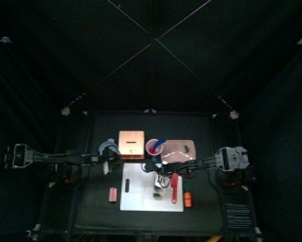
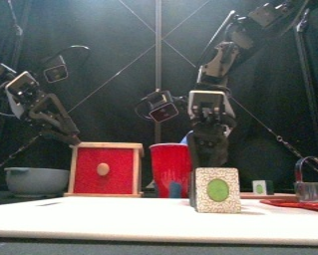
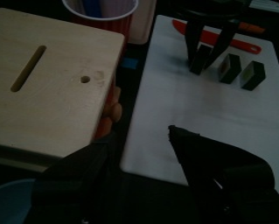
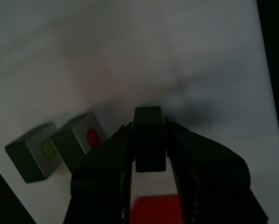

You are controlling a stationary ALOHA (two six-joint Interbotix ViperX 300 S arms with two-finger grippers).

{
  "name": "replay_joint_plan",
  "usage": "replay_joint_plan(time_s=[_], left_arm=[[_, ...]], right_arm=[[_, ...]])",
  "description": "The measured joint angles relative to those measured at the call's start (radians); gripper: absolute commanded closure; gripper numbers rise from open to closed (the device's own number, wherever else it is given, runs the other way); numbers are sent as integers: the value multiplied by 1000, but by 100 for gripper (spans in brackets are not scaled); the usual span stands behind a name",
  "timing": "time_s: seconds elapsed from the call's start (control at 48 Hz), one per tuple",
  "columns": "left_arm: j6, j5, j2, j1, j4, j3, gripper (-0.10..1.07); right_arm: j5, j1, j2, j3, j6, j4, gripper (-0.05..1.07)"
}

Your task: Place 2 cut sections into the bowl and 2 cut sections onto the plate

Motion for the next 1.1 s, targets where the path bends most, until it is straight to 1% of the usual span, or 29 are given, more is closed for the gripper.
replay_joint_plan(time_s=[0.083,0.188,0.333,0.396,0.458,0.521,0.583,0.688,0.896,1.0,1.104], left_arm=[[2,0,0,-2,0,3,11],[0,0,0,-2,0,6,11],[0,0,0,0,0,6,11],[0,0,0,0,0,6,11],[0,0,0,2,0,6,11],[0,0,0,2,-3,6,11],[0,0,0,2,-11,6,11],[0,0,0,3,-25,9,11],[0,0,0,3,-32,15,11],[2,0,0,2,-35,15,11],[0,0,0,3,-40,15,11]], right_arm=[[5,-9,-57,52,0,2,42],[8,-52,-152,124,2,8,42],[8,-183,-302,239,3,3,42],[-3,-252,-344,281,3,3,42],[-26,-327,-364,316,5,8,42],[-55,-394,-362,336,5,12,42],[-80,-445,-354,342,2,14,42],[-114,-488,-318,341,0,12,42],[-123,-495,-230,322,0,-18,41],[-115,-495,-215,318,0,-18,39],[-112,-497,-215,318,0,-20,33]])
